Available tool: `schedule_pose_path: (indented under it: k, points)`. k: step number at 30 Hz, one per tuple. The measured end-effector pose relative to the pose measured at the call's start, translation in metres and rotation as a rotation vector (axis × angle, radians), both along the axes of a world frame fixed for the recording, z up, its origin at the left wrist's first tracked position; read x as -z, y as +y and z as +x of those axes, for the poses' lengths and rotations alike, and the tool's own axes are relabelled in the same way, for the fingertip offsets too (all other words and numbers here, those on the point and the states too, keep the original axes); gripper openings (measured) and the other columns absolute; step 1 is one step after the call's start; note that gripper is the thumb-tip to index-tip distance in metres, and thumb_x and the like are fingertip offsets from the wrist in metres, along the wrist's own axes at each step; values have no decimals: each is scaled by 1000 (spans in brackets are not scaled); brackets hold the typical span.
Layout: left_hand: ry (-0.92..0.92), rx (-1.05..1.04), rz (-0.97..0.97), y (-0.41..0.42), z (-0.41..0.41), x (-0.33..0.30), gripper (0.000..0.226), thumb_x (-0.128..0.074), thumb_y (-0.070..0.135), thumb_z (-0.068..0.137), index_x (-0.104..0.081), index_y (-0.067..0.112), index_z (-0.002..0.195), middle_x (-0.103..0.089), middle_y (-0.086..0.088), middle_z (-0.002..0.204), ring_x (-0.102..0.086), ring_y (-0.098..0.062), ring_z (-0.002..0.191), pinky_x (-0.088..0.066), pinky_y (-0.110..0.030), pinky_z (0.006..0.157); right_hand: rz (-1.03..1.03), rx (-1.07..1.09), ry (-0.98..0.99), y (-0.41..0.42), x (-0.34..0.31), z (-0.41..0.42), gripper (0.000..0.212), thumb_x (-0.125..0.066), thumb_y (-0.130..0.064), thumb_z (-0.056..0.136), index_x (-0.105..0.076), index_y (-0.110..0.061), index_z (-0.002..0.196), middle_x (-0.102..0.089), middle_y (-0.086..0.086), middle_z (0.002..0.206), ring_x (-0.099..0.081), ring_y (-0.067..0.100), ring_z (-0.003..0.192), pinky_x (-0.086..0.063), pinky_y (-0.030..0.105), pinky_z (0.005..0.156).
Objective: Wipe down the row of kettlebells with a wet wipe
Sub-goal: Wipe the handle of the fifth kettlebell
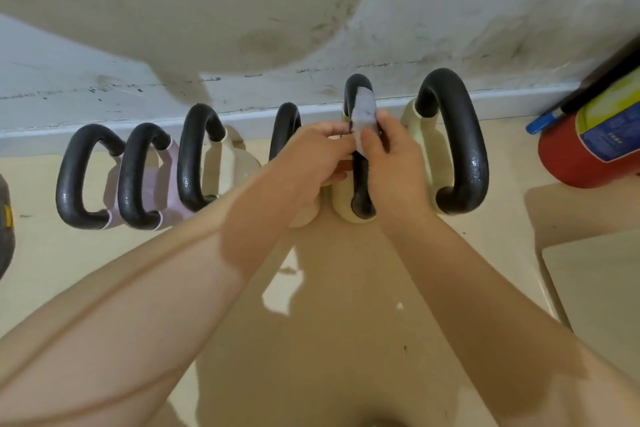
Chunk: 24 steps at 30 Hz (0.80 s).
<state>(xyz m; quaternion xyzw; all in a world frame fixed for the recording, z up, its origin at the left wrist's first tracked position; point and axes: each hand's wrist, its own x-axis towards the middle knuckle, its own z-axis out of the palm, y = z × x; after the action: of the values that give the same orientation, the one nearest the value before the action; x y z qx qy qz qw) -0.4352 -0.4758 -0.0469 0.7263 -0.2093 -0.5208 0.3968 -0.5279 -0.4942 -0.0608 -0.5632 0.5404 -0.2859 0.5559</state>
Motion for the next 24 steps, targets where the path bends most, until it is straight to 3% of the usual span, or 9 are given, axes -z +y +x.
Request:
schedule_pose_path:
  k: [2,4,7,11,15,18,21,24]
  points:
    - [10,6,19,-1,1,-2,25,-64,23,85,-62,18,110,-71,-3,103,-69,-17,91,-56,-32,85,-10,-34,82,0,2,-5,41,-42,-26,98,-41,-21,138,-57,0,129,-55,15,115,-46,36,99]
    - [63,8,4,-1,1,-1,28,-64,24,86,-63,17,112,-71,-2,103,-69,-15,89,-56,-28,81,82,-56,101,-12,-2,-3,33,-39,-28,99,-49,-19,128,-62,3,117,-59,16,103,-49,35,91]
    - [185,-30,6,1,3,-1,26,-62,22,87,-63,19,113,-71,1,103,-67,-15,93,-53,-28,83,236,-26,-1,-26,-7,9,27,-34,-30,100,-53,-16,113,-61,5,99,-61,19,91,-51,36,84]
    - [219,-12,51,-1,7,0,30,-61,24,88,-60,20,118,-71,2,97,-67,-12,88,-52,-25,73,226,-161,66,-24,1,-2,33,-35,-32,100,-48,-15,125,-60,1,102,-60,20,99,-48,37,89]
    - [180,36,95,-3,10,-2,36,-64,27,85,-58,23,121,-71,2,101,-66,-13,91,-50,-28,77,300,-132,13,-37,-4,-3,37,-36,-37,99,-52,-13,121,-64,6,97,-63,19,87,-51,37,84]
    - [175,2,73,-1,9,-2,37,-62,26,87,-57,19,123,-68,0,105,-64,-13,94,-51,-26,77,124,-157,130,-28,-2,4,34,-27,-37,101,-51,-14,110,-60,1,85,-59,13,77,-49,28,70]
    - [227,-25,61,1,4,-1,33,-60,26,88,-59,15,119,-67,0,100,-63,-15,96,-54,-26,79,-103,-173,179,-7,14,-8,29,-27,-33,101,-49,-14,101,-51,-7,72,-50,4,63,-38,18,54]
    - [185,-30,82,2,2,1,30,-59,30,88,-61,17,115,-67,0,100,-62,-17,98,-52,-28,81,-183,-173,14,16,32,-20,20,-34,-24,100,-45,-18,116,-52,-15,90,-54,-4,80,-41,12,68]
